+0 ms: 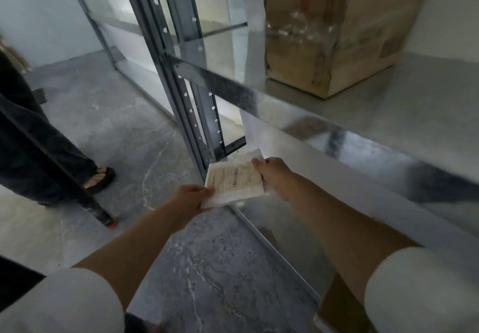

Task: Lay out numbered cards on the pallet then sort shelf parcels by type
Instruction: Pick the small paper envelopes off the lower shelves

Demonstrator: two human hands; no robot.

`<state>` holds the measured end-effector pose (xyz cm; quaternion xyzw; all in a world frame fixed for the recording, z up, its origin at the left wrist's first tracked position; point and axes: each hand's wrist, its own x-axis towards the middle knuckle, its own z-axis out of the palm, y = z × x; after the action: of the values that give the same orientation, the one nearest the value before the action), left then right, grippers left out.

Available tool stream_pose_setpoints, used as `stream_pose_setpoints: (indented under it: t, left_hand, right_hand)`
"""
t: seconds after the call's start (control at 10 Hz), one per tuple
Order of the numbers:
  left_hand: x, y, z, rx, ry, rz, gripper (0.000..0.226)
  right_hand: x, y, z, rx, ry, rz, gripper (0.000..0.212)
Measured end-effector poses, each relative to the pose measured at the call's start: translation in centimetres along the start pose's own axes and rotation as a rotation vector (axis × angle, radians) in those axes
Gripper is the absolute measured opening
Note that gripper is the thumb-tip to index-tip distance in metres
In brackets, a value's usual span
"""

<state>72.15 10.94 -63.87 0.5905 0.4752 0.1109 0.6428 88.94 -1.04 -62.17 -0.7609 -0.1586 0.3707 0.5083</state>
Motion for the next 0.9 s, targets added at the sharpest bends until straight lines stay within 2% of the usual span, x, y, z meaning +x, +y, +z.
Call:
stream_pose_setpoints:
  t: [0.1,0.2,0.3,0.4,0.6,0.7,0.9]
  left_hand:
    - [-1.9,0.3,-1.6,-0.002,0.085,-0.011,0.040]
    - [-3.4,2.7,-2.5,-0.024,0.133,0.014,0.047]
    - [-4.4,4.7,-2.9,0.041,0.116,0.072,0.033]
    - [-5.9,6.4,-2.9,0.093,0.169,0.141,0.033]
    - [-10.2,9.4,-2.2,0.098,0.127,0.177,0.016]
    - [-12.0,10.6,-3.1,0.077,0.147,0.171,0.013]
    - [-14.2,11.7,-5.2,-0.044,0.225,0.108,0.025]
  right_hand:
    - [-2.0,-0.9,0.6,-0.091,-0.064,0.023,0.046]
    - [-4.7,-2.9,0.7,-0.122,-0.092,0.037,0.039]
    - [-6.5,-4.7,0.4,-0.089,-0.065,0.011,0.040]
    - [-8.5,-6.4,-0.2,-0.076,-0.080,0.016,0.045]
    - [-11.6,-7.8,-2.1,-0.064,-0.112,0.082,0.046]
    - [-11.9,-7.9,-2.2,-0.083,-0.079,0.062,0.043]
    - [-13.8,-11.5,-0.6,-0.137,-0.089,0.075,0.042]
